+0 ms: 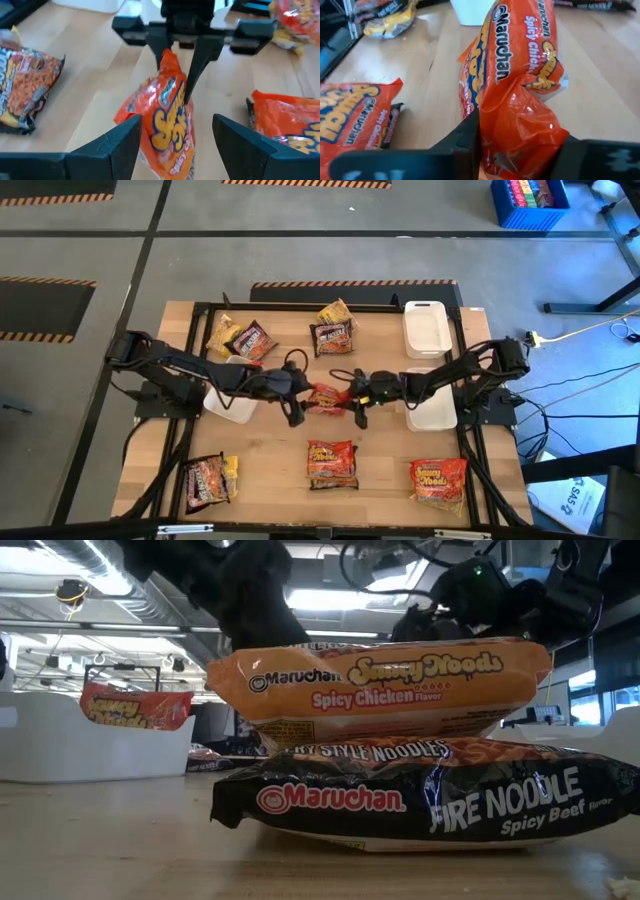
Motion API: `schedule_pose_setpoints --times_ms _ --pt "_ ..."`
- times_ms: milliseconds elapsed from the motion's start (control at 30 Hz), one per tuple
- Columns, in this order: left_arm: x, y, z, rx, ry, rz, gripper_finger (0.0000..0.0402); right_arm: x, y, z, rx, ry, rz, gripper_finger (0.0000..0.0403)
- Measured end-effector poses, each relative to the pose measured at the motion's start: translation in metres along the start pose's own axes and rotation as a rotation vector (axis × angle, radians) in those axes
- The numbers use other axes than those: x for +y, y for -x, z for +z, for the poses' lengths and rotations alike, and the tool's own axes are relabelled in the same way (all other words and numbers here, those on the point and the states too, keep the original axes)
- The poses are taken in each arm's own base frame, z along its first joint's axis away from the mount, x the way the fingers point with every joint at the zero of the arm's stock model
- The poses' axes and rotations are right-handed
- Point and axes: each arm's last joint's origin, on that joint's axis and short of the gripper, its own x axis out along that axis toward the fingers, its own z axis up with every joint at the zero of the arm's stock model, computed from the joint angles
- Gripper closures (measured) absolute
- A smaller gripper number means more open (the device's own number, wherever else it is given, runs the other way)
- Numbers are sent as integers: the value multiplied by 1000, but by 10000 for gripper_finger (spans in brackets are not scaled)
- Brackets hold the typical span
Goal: Sort Maruchan noodles
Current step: Put the top orange noodle into the left white bin
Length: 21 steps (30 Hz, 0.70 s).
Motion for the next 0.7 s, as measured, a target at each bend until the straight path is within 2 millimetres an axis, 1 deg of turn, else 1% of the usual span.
schedule_pose_setpoints --times_ms 133,233,333,433,567,700 --pt "6 0 12 -28 -1 -1 163 10 -5 8 -11 93 -4 318" --pt "5 1 26 -52 -24 -71 154 17 -8 13 -7 141 -9 317" --pt "5 -2 33 -32 -32 -143 141 18 -11 18 14 151 -15 316" --pt "6 -9 39 31 -43 -142 133 18 -13 21 47 150 -25 317" --pt "7 -27 37 223 -52 -105 131 19 -15 26 44 150 -26 316" --pt "7 -38 46 346 -54 -79 131 19 -15 25 50 149 -22 315"
